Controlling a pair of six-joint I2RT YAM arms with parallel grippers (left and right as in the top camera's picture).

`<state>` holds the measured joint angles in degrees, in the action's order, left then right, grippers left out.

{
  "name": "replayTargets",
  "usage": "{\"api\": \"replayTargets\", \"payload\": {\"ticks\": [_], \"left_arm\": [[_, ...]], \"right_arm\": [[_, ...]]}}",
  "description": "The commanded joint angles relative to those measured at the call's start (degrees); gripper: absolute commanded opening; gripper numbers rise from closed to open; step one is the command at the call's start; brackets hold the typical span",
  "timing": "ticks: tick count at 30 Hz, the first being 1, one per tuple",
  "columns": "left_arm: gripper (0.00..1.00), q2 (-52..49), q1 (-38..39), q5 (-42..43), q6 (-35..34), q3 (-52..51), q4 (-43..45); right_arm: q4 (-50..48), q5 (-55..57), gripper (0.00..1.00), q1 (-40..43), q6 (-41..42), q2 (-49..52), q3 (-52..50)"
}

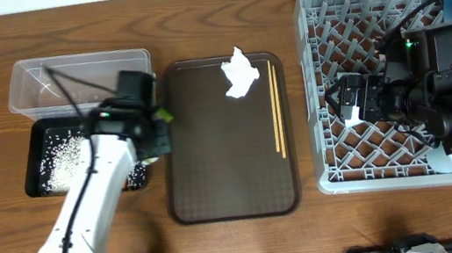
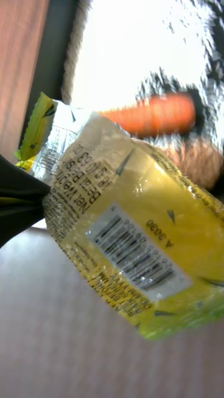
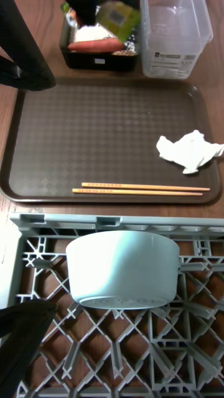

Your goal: Sort waste into correct bins and load items into the dishwasher rack

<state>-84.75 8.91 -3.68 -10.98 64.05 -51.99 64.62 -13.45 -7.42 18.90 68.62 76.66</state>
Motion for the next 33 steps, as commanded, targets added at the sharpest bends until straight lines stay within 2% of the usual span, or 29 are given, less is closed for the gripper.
{"api": "replayTargets", "payload": {"ticks": [1, 5, 6, 7, 12, 18, 22, 24, 25, 26, 27, 31, 33], "left_arm": [[0.11, -1.40, -4.57, -3.04, -2.93, -1.33, -0.02], [0.64, -2.60, -8.26, -2.78, -3.30, -1.57, 0.74], [0.71, -2.49, -8.70, -2.32, -3.30, -1.42, 0.85], [0.73, -2.32, -8.92, -1.44, -3.30, -1.07, 0.83], [0.72, 0.02, -8.37, 6.43, -3.26, 1.88, 1.38], [0.59, 2.05, -2.43, 12.02, 1.51, 2.08, 13.86], [0.13, -0.44, 2.05, 11.82, 5.86, 1.99, 15.76], [0.06, -2.10, 3.37, 11.52, 5.86, 1.40, 14.67], [0.06, -2.91, 3.82, 10.47, 5.84, 0.85, 13.92], [0.17, -3.56, 4.07, 9.05, 5.79, 0.52, 13.07], [0.31, -4.04, 4.04, 7.17, 5.51, 0.46, 11.63], [0.44, -4.17, 3.02, -5.70, -2.32, 0.46, 4.68], [0.47, -4.17, 2.36, -4.98, -3.32, 0.44, 4.24]], "right_arm": [[-0.17, 0.02, 0.99, -0.48, 0.35, 0.39, 0.44], [-0.17, 0.02, 0.99, -0.48, 0.35, 0.39, 0.44], [-0.17, 0.02, 0.99, -0.48, 0.35, 0.39, 0.44], [-0.17, 0.02, 0.99, -0.48, 0.35, 0.39, 0.44], [-0.17, 0.22, 0.99, -0.48, 0.35, 0.39, 0.44], [-0.13, 1.51, 0.99, -0.48, 0.35, 0.39, 0.44], [0.26, 1.49, 0.99, -0.48, 0.37, 0.39, 0.44], [0.61, 1.53, 0.99, -0.48, 0.35, 0.39, 0.44], [0.68, 1.66, 0.99, -0.48, 0.37, 0.39, 0.44], [0.66, 1.68, 0.99, -0.48, 0.35, 0.39, 0.44], [0.66, 1.66, 0.99, -0.48, 0.35, 0.39, 0.44], [0.66, 1.68, 0.99, -0.48, 0.35, 0.39, 0.44], [0.63, 1.68, 0.99, -0.48, 0.35, 0.39, 0.44]]}}
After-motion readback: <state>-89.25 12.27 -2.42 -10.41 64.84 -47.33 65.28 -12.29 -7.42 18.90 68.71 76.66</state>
